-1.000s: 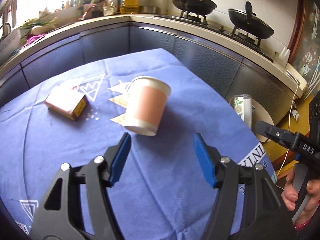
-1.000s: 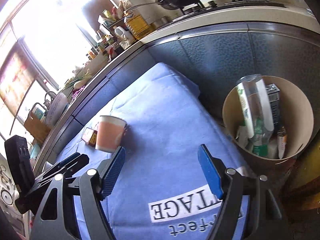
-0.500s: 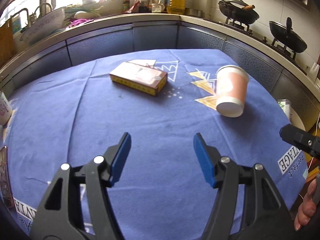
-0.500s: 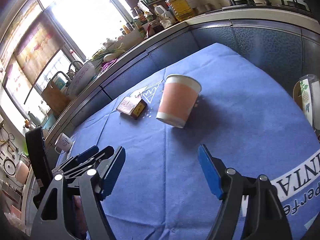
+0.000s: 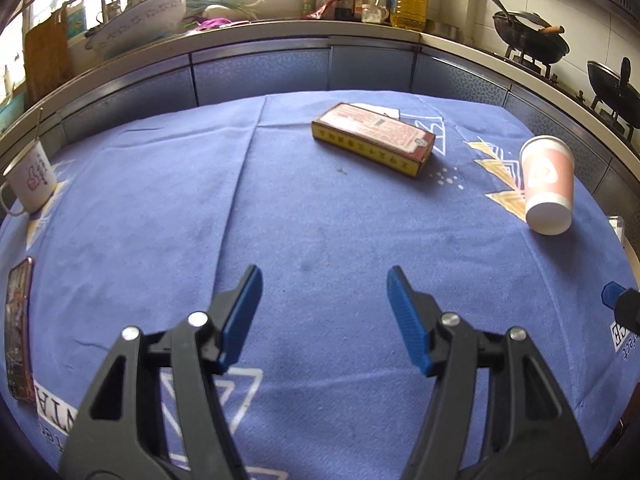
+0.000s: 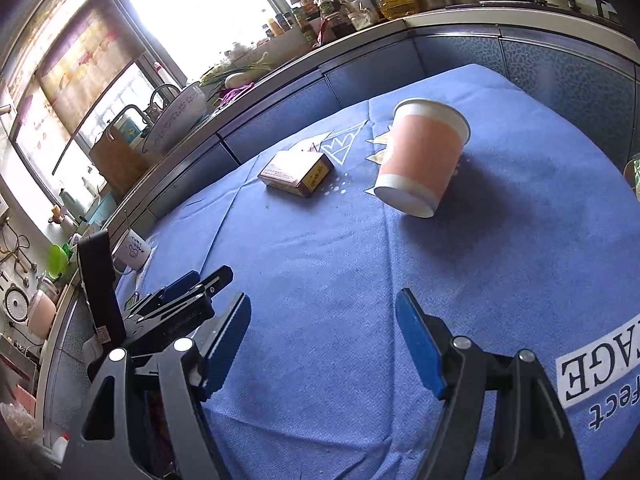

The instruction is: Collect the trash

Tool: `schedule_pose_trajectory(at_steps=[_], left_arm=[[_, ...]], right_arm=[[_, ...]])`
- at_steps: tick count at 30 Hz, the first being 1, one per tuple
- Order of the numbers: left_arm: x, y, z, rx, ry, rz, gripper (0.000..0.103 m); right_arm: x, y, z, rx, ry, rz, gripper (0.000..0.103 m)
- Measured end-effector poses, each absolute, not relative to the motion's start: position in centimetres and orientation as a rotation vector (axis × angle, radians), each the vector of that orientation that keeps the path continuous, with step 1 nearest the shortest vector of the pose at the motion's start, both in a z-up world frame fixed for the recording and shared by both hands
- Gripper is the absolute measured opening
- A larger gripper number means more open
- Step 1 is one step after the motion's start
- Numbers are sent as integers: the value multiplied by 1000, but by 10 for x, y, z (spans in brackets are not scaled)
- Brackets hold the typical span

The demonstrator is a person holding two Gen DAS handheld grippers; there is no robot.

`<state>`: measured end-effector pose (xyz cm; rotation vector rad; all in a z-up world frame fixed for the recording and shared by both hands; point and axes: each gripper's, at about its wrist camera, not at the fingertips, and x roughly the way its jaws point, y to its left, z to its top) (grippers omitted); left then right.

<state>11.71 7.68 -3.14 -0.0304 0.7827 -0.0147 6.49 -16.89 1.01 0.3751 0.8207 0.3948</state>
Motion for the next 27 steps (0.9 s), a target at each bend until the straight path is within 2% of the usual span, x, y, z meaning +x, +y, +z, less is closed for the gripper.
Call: schedule_pose_trajectory(at_steps=[27], left_arm=[[109, 93, -40, -90, 731, -50, 62]], right_arm=[[67, -166, -3, 397, 849, 404, 73]])
